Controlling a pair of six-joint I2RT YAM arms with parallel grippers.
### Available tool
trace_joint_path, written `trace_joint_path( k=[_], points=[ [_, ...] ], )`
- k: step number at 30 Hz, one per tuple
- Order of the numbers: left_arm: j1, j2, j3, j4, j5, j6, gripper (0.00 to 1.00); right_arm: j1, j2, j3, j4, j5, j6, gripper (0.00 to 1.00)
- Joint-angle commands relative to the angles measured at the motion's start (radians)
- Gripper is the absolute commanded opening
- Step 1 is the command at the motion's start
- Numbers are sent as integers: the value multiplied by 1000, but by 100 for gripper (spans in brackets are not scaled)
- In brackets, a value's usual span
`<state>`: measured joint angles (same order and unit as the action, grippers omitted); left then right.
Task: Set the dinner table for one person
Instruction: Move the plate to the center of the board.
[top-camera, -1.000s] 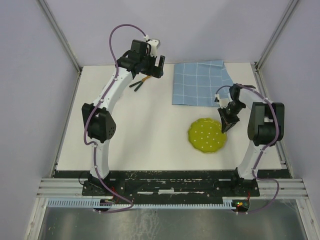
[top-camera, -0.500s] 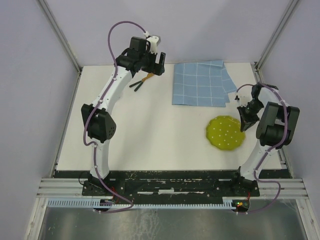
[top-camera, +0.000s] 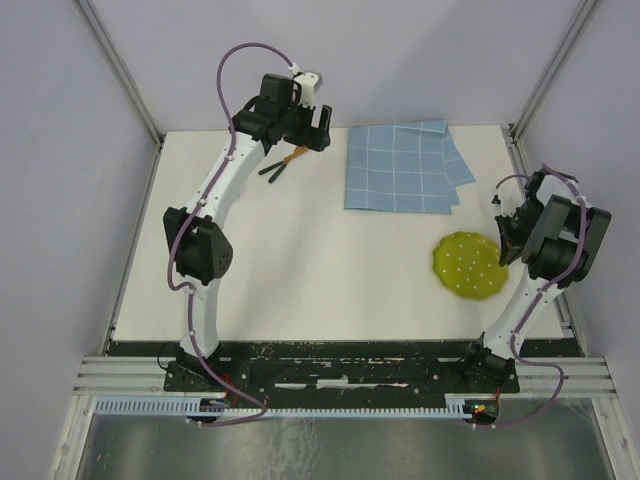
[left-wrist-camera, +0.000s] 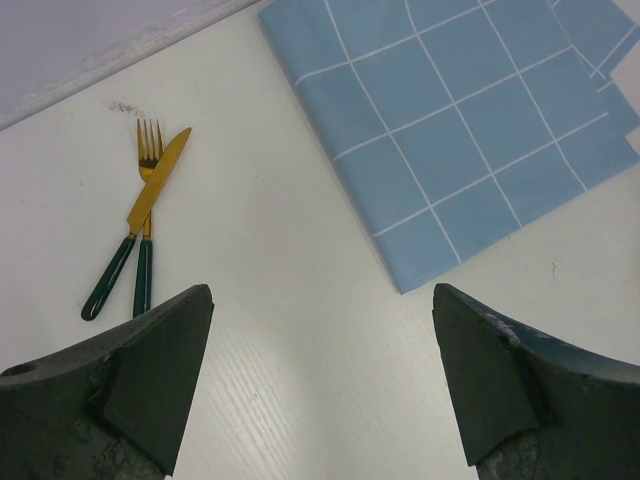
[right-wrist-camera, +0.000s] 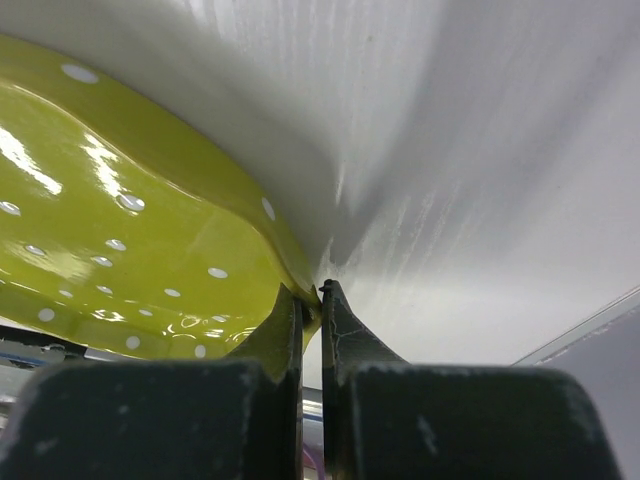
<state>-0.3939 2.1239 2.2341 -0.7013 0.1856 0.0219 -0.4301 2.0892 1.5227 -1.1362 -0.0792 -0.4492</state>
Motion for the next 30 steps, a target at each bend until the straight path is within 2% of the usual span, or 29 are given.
trace_joint_path(
  k=[1, 7, 8, 10, 11, 14, 15, 21, 24, 27, 30],
  points=[
    [2, 11, 47, 29, 14, 12, 97, -33, 32, 19, 104, 126, -37, 2],
    [2, 15, 47, 37, 15, 9, 97, -35, 26, 9, 105, 93, -19, 2],
    [2, 17, 46, 37, 15, 9, 97, -35, 11, 13, 97, 86, -4, 6],
    [1, 23, 42, 39, 10, 7, 99, -35, -25, 33, 66, 56, 19, 30],
    [1, 26, 39, 41, 8, 10, 100, -34, -49, 44, 52, 44, 31, 38],
    [2, 32, 18, 67, -5, 20, 99, -35, -134, 102, -6, -13, 49, 57],
    [2, 35, 13, 76, -6, 30, 99, -35, -160, 133, -39, -43, 47, 59],
    [1, 85, 0, 142, 9, 50, 99, -35, -265, 427, -289, -265, 34, 60],
    [1, 139, 4, 181, 33, 42, 99, -35, -307, 525, -343, -290, 45, 60],
    [3, 224, 46, 213, 67, 4, 100, -35, -351, 525, -367, -246, 21, 59],
    [1, 336, 126, 231, 111, -70, 94, -36, -411, 441, -356, -165, -21, 59]
  ],
)
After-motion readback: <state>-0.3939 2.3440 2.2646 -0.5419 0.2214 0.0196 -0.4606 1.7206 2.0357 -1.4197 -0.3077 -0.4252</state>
